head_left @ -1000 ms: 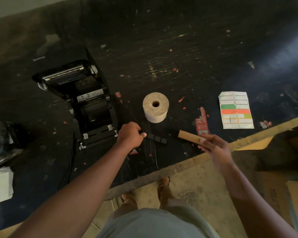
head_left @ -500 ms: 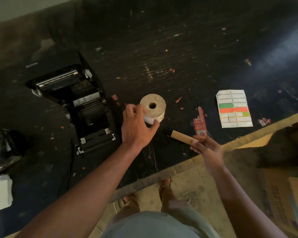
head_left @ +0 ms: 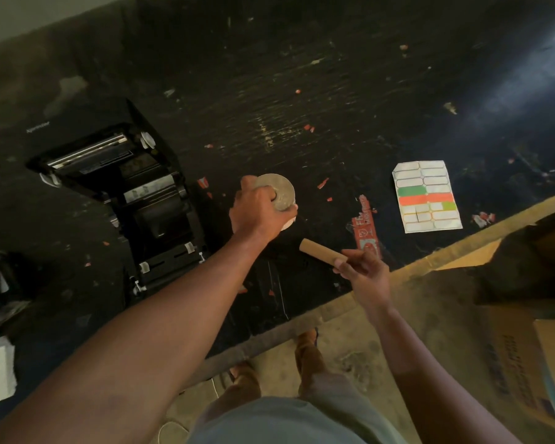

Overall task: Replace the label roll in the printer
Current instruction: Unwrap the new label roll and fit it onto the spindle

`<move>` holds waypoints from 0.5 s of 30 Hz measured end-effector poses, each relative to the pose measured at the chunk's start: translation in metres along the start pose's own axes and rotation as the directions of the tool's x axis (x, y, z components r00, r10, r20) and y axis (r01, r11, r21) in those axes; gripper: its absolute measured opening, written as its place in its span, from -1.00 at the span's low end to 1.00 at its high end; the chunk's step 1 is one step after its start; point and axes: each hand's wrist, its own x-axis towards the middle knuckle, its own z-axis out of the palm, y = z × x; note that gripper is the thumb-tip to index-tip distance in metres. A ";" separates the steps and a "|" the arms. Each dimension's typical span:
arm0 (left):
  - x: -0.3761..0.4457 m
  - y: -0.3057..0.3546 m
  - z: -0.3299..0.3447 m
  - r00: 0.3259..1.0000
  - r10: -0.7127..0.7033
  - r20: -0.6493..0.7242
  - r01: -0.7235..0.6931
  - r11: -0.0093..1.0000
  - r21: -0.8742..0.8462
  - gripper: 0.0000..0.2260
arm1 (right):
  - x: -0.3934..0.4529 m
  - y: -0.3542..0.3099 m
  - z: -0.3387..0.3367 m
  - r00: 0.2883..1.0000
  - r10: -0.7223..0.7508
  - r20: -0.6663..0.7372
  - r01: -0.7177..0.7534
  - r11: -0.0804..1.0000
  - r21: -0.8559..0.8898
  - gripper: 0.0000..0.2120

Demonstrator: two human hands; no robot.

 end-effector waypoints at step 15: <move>-0.059 -0.041 -0.087 0.923 -0.249 0.293 0.355 0.260 -0.898 -0.87 | -0.009 -0.034 0.044 0.949 -0.310 0.049 0.255 0.672 -0.695 -0.65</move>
